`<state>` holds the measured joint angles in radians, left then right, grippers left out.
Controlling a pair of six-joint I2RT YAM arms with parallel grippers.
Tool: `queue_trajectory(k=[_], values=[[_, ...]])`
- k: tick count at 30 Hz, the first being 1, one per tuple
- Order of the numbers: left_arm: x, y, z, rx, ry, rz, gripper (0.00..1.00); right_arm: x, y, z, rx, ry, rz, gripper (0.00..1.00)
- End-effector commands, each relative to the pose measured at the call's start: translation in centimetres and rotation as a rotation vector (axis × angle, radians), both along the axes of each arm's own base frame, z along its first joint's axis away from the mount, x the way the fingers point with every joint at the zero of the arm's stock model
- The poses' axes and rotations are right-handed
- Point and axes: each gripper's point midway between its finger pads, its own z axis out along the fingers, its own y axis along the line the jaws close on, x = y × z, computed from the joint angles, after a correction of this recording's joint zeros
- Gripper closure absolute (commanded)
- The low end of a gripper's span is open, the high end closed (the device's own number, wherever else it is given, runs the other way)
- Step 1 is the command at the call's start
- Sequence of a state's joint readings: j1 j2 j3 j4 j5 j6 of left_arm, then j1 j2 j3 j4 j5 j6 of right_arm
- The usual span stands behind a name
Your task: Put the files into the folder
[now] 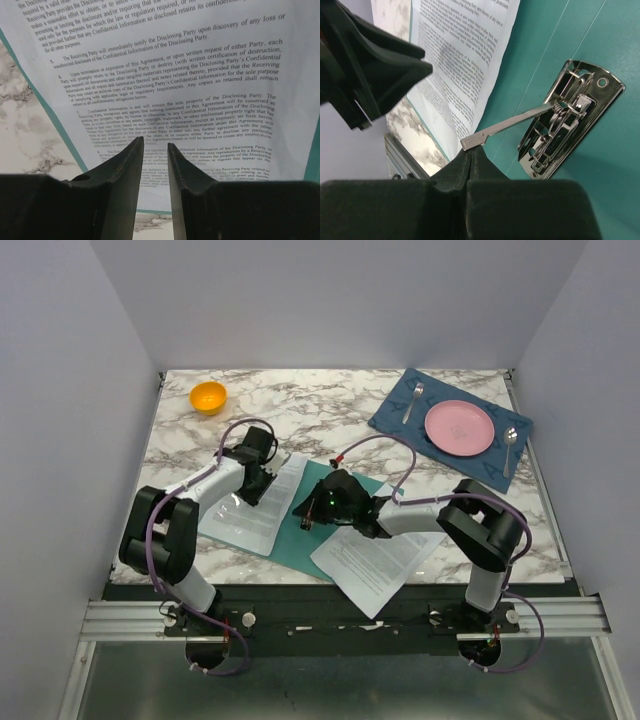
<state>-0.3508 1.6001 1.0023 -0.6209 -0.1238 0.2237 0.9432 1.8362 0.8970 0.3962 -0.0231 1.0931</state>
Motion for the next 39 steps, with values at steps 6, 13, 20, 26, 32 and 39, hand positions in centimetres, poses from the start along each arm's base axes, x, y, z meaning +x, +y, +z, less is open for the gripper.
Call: queue_trajectory(k=[6, 13, 20, 26, 32, 39], values=[[-1.7, 1.8, -1.7, 0.081, 0.017, -0.033, 0.64, 4.3, -1.9, 1.1, 0.02, -0.023, -0.158, 0.96], [-3.5, 2.2, -2.5, 0.08, 0.065, -0.056, 0.65, 6.7, -3.1, 0.1, -0.038, 0.0, -0.164, 0.96], [-5.5, 2.4, -2.9, 0.07, 0.125, -0.072, 0.65, 7.5, -3.9, -0.5, -0.108, 0.057, -0.12, 0.88], [-6.2, 2.2, -1.2, 0.048, 0.124, -0.07, 0.65, 7.2, -6.5, 3.2, -0.194, 0.065, -0.103, 0.69], [-4.5, 0.5, 4.6, -0.046, 0.009, -0.082, 0.63, 4.5, -16.0, 2.4, -0.46, 0.2, -0.236, 0.52], [-3.7, -0.8, 6.3, -0.116, -0.018, -0.075, 0.63, -2.6, -26.4, 1.0, -0.642, 0.342, -0.436, 0.48]])
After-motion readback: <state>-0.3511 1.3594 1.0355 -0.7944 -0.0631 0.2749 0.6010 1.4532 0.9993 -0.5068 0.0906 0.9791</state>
